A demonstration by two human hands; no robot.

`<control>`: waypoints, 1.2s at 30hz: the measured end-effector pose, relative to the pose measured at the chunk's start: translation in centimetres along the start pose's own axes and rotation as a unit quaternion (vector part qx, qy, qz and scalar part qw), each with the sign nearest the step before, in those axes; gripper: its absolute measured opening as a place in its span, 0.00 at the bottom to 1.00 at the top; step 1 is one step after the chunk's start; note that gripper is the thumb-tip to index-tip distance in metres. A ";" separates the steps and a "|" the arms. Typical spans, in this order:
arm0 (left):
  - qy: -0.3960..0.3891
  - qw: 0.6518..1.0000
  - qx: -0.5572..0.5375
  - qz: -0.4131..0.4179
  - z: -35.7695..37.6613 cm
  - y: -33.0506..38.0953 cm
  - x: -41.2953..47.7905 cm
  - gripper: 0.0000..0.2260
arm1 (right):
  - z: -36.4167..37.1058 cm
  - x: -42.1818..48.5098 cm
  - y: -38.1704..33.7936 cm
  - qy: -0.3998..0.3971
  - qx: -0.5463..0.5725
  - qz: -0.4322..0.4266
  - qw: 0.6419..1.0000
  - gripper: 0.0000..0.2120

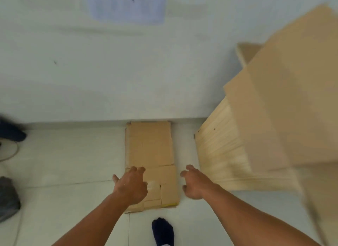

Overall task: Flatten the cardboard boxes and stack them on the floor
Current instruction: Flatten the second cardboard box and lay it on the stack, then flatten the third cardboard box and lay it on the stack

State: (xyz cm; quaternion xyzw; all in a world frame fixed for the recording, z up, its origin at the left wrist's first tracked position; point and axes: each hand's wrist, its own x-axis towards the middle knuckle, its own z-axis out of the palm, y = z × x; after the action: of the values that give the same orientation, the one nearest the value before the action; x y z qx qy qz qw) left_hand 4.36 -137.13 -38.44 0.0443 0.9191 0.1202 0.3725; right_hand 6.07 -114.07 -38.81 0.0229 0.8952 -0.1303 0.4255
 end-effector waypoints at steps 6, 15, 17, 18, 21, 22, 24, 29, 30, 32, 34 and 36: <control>0.033 0.995 -0.017 0.092 -11.0 6.6 -14.4 0.25 | -9.0 -20.4 0.3 0.050 0.094 0.010 0.994 0.25; 0.143 0.960 0.000 0.241 -20.1 24.3 -26.6 0.24 | -13.5 -40.2 11.4 0.164 0.233 0.044 0.958 0.22; 0.155 0.950 -0.005 0.271 -20.5 29.0 -28.2 0.24 | -13.9 -43.0 15.6 0.177 0.234 0.055 0.954 0.24; 0.160 0.946 -0.009 0.282 -20.4 31.5 -28.7 0.23 | -14.0 -44.3 17.9 0.184 0.238 0.062 0.952 0.24; 0.176 0.935 -0.027 0.306 -18.9 39.6 -29.9 0.22 | -14.4 -47.9 25.1 0.223 0.254 0.081 0.938 0.21; 0.183 0.931 -0.035 0.313 -18.0 42.4 -30.2 0.22 | -14.6 -48.9 27.5 0.236 0.269 0.083 0.930 0.18; 0.188 0.927 -0.046 0.322 -16.0 47.7 -30.7 0.22 | -15.0 -50.7 32.2 0.260 0.296 0.084 0.915 0.14; 0.159 0.934 -0.083 0.309 -10.9 58.6 -30.9 0.25 | -16.3 -54.0 41.8 0.307 0.286 0.094 0.903 0.16; 0.154 0.936 -0.093 0.303 -10.2 60.2 -30.8 0.26 | -16.6 -54.3 43.2 0.308 0.284 0.093 0.903 0.16; 0.144 0.940 -0.107 0.289 -9.3 63.2 -30.3 0.27 | -17.7 -54.6 45.7 0.311 0.286 0.088 0.902 0.15; 0.134 0.945 -0.119 0.273 -8.8 65.6 -29.3 0.28 | -19.0 -54.2 47.6 0.316 0.293 0.076 0.899 0.15; 0.127 0.949 -0.132 0.256 -8.7 67.5 -27.9 0.29 | -20.4 -53.4 48.8 0.324 0.295 0.066 0.896 0.15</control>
State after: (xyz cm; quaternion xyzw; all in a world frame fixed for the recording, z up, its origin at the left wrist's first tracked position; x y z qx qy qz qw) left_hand 17.81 -78.30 3.60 0.2128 0.8925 0.3365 0.2122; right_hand 32.00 -58.08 4.07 0.2475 0.9005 -0.3453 0.0932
